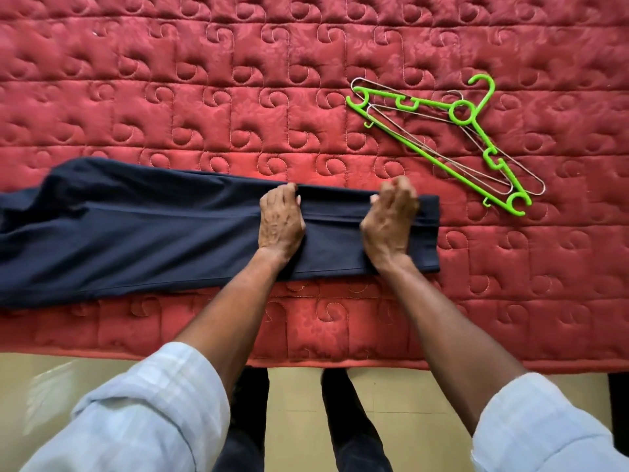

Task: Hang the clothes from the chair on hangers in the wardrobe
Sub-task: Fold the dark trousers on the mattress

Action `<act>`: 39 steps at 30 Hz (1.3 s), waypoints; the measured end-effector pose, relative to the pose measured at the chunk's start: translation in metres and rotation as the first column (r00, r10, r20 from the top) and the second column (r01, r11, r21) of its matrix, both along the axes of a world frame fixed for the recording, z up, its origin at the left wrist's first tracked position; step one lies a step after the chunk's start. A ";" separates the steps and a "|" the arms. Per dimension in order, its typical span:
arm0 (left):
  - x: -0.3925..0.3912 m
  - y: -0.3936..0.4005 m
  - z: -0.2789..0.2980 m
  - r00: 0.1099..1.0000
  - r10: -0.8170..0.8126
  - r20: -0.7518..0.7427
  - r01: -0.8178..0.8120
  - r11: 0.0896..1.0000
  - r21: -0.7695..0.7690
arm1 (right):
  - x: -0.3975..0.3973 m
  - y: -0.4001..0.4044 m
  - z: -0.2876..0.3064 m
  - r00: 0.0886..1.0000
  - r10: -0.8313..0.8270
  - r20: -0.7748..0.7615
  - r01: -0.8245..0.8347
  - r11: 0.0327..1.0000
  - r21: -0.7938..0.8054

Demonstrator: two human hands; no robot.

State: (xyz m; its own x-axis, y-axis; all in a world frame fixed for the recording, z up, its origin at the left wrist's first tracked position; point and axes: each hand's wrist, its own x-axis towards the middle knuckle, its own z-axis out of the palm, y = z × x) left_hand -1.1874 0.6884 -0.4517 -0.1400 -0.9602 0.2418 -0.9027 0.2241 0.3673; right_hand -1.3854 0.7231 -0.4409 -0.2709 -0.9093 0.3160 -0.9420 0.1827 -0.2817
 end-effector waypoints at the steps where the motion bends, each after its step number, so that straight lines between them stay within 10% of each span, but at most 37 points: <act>1: 0.003 0.005 0.002 0.997 -0.031 -0.072 0.031 1.000 0.002 | 0.014 0.006 0.000 0.990 0.129 0.063 -0.131 0.991 0.028; 7: 0.045 0.020 -0.010 0.940 -0.315 0.133 0.302 0.947 0.109 | 0.030 0.026 -0.016 0.967 0.008 0.255 -0.088 0.949 0.304; 13: 0.083 0.011 -0.001 0.949 -0.094 0.301 -0.023 0.931 0.365 | 0.069 0.016 -0.002 0.988 -0.141 0.061 0.107 0.917 0.385; 18: 0.110 0.002 -0.002 0.948 -0.248 0.200 0.150 0.902 0.405 | 0.161 -0.004 -0.005 0.947 0.233 0.220 -0.293 0.908 0.299; 28: 0.283 -0.067 0.008 0.881 -0.331 0.338 0.175 0.892 0.417 | 0.219 -0.013 -0.006 0.997 -0.073 0.012 0.065 0.938 0.342; 33: 0.309 -0.088 0.010 0.878 -0.457 0.143 0.366 0.833 0.414 | 0.354 -0.046 -0.004 0.901 0.375 0.216 -0.419 0.883 0.214; 39: 0.432 -0.091 0.009 0.914 -0.248 0.320 0.134 0.931 0.340 | 0.372 -0.058 -0.023 0.941 0.298 0.157 -0.331 0.906 0.263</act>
State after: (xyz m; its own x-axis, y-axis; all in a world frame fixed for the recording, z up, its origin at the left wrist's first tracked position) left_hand -0.7550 0.5972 -0.4428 -0.3490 -0.9238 -0.1577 -0.9358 0.3344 0.1120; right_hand -1.0139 0.6653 -0.4635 0.0259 -0.9995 0.0188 -0.9294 -0.0310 -0.3679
